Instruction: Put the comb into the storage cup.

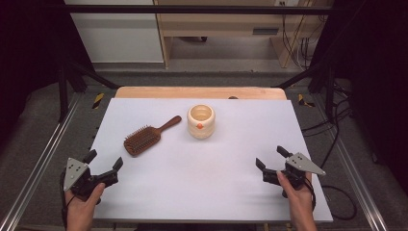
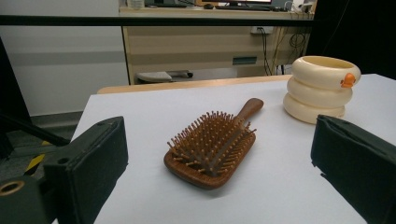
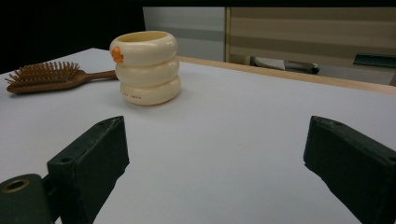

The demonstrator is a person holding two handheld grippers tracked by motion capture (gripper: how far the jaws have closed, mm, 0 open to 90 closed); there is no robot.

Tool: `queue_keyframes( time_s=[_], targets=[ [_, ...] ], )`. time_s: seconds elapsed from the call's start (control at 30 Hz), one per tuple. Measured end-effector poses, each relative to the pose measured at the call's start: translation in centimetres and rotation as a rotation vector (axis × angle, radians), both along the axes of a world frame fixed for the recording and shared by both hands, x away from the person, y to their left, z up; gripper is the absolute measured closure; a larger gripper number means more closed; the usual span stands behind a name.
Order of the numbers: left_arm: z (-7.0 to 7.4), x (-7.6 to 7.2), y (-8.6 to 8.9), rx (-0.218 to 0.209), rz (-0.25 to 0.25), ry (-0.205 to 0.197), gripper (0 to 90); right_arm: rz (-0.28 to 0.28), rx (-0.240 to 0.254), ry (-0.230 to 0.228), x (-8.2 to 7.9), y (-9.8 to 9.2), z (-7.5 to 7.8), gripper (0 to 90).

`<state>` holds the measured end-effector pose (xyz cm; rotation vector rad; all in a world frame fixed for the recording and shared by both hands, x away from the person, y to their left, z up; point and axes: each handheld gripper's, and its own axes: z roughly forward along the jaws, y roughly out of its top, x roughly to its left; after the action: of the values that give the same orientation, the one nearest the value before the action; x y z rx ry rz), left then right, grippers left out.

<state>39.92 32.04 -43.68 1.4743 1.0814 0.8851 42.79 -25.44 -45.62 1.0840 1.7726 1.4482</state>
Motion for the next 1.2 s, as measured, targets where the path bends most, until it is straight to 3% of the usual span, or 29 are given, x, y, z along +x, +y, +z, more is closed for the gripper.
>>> queue_keyframes(
  time_s=[0.73, 1.0, 1.2],
  targets=[
    [0.01, 0.02, -0.57, 0.008, 0.0, 0.019, 7.6, -0.013, -0.007, 0.008, 0.02, 0.14, -0.17, 6.0],
    [0.11, -0.15, -0.57, 0.019, 0.018, 0.038, 23.9, -0.012, -0.011, 0.011, 0.03, 0.24, -0.22, 6.0],
    [0.15, -0.13, -0.66, 0.021, 0.004, 0.063, 41.8, -0.013, -0.013, 0.013, 0.06, 0.28, -0.24, 6.0]
  ],
)
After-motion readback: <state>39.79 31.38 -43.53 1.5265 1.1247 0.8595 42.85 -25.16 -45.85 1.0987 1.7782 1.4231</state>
